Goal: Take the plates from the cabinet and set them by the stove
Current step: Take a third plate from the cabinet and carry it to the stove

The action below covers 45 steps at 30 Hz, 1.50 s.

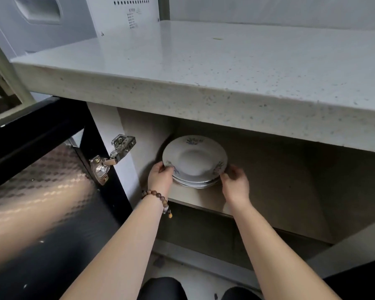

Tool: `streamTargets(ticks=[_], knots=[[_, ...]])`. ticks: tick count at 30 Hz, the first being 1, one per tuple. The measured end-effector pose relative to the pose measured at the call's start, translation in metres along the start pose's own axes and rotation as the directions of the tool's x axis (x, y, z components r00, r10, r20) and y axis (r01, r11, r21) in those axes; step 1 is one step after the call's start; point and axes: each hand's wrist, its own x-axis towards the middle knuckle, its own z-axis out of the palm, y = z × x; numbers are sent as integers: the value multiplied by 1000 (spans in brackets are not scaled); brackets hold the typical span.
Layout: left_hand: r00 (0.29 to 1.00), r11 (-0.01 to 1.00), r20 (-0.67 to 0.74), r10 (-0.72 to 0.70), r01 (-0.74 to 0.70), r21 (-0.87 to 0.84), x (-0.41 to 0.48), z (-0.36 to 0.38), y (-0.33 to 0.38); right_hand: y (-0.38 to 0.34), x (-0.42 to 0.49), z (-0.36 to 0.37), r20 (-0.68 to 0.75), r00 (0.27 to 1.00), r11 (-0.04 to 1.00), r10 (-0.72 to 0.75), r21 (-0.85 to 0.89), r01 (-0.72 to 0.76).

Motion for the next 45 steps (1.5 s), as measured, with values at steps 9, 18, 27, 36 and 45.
streamTargets(ticks=[9, 18, 27, 36, 45], knots=[[999, 992, 37, -12, 7, 128, 14, 6, 0, 3, 18, 8, 102, 992, 997, 78, -26, -76], [996, 997, 56, 65, -67, 32, -2, -4, 0, -1, 9, 13, 77, 986, 957, 149, 239, -163], [984, 955, 138, 115, -72, -286, -63, -28, 13, -14, -42, -1, 44, 985, 864, 170, 473, -170], [977, 965, 196, 88, -35, -259, -115, -60, 0, 1, -88, -17, 21, 974, 898, 227, 384, -217], [982, 982, 162, -98, 122, -142, -184, -79, 36, -32, -140, -59, 16, 915, 898, 403, 187, -399]])
